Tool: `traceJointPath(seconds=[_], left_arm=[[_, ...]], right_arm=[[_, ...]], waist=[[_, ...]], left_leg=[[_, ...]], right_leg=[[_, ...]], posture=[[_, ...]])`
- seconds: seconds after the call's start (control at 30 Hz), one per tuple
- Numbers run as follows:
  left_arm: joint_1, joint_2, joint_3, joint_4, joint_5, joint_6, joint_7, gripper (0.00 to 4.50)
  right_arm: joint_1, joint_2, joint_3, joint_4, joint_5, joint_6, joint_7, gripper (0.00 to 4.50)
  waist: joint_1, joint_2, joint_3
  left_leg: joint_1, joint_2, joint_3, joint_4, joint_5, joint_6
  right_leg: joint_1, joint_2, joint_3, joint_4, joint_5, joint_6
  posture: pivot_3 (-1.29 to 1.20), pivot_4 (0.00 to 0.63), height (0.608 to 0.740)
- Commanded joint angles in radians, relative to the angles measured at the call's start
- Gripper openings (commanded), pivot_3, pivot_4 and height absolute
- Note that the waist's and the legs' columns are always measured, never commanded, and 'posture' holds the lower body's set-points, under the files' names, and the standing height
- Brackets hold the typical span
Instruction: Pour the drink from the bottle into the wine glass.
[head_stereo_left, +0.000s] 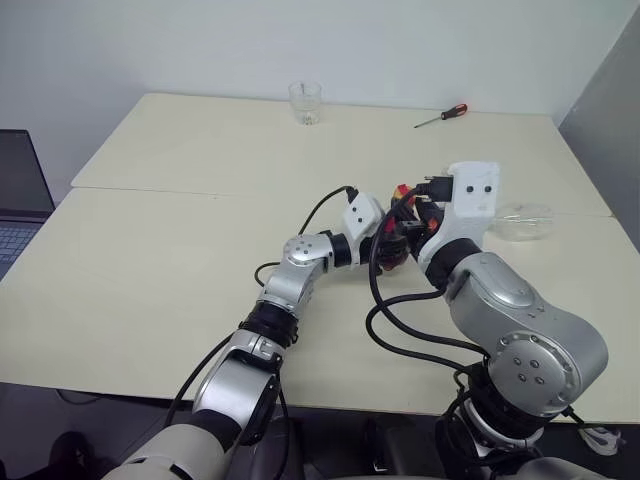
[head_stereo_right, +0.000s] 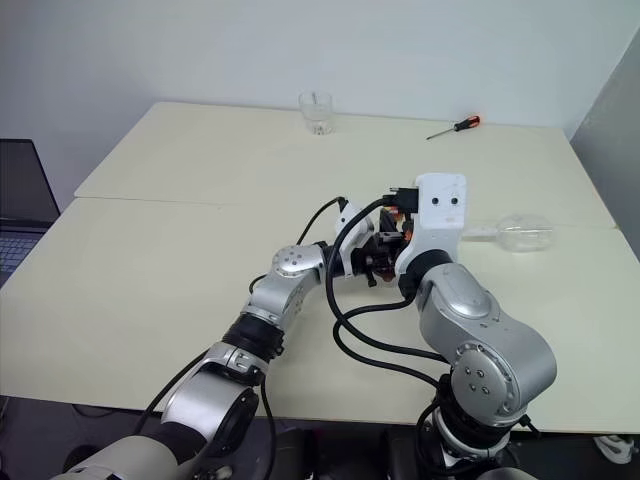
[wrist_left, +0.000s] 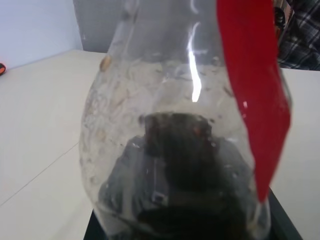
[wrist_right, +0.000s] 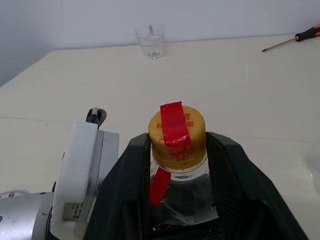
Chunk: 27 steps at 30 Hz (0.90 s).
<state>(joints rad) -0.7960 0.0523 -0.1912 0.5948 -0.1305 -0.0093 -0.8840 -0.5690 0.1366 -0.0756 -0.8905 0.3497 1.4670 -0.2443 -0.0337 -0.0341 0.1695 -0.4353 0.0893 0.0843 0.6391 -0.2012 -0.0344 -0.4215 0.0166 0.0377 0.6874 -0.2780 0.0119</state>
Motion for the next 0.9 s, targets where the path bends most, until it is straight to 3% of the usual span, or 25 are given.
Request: traceJointPath(seconds=[0.03,0.17,0.33,0.47,0.67,0.9], left_arm=[[-0.027,-0.012,0.008,-0.032,-0.007,-0.029,0.001,1.24],[-0.028,-0.011,0.011,-0.031,-0.006,-0.028,0.006,1.24],[-0.027,-0.004,0.015,-0.042,-0.006,-0.021,0.005,1.19],[-0.018,0.003,0.01,-0.068,-0.005,-0.013,-0.008,1.19],[-0.011,0.015,0.01,-0.107,-0.011,0.012,-0.01,1.19],[0.028,0.037,0.009,-0.176,-0.013,0.044,-0.011,1.16]], right_arm=[[-0.022,0.017,0.006,-0.003,-0.011,-0.028,0.023,1.32],[-0.039,-0.019,-0.006,0.023,-0.014,-0.059,0.069,1.32],[-0.085,-0.289,-0.024,0.123,0.081,-0.173,0.355,1.32],[-0.166,-0.533,-0.04,0.318,0.19,-0.316,0.696,1.32],[-0.223,-0.623,-0.038,0.588,0.262,-0.53,1.005,1.31],[-0.301,-0.716,0.091,0.848,0.262,-0.639,1.397,1.31]], waist=[[0.0,0.0,0.0],[0.0,0.0,0.0],[0.0,0.0,0.0],[0.001,0.0,0.0],[0.001,0.0,0.0],[0.002,0.0,0.0]], left_leg=[[0.0,0.0,0.0,0.0,0.0,0.0],[0.0,0.0,0.0,0.0,0.0,0.0],[0.0,-0.002,0.0,0.0,0.0,0.0],[0.0,-0.004,0.0,-0.001,0.0,0.0],[0.0,-0.005,0.0,-0.009,0.0,0.0],[0.0,-0.006,0.0,-0.009,0.0,0.0]], right_leg=[[0.0,0.0,0.0,0.0,0.0,0.0],[0.0,0.0,0.0,0.0,0.0,0.0],[0.0,-0.001,0.0,-0.001,0.0,0.0],[0.001,-0.002,0.0,-0.004,0.001,0.001],[0.0,-0.002,0.001,-0.007,0.002,-0.002],[0.0,-0.002,0.001,-0.007,0.002,-0.002]], posture=[[0.0,0.15,0.74],[0.0,0.15,0.74],[0.0,0.15,0.74],[0.0,0.15,0.74],[0.0,0.15,0.74],[0.0,0.15,0.74]])
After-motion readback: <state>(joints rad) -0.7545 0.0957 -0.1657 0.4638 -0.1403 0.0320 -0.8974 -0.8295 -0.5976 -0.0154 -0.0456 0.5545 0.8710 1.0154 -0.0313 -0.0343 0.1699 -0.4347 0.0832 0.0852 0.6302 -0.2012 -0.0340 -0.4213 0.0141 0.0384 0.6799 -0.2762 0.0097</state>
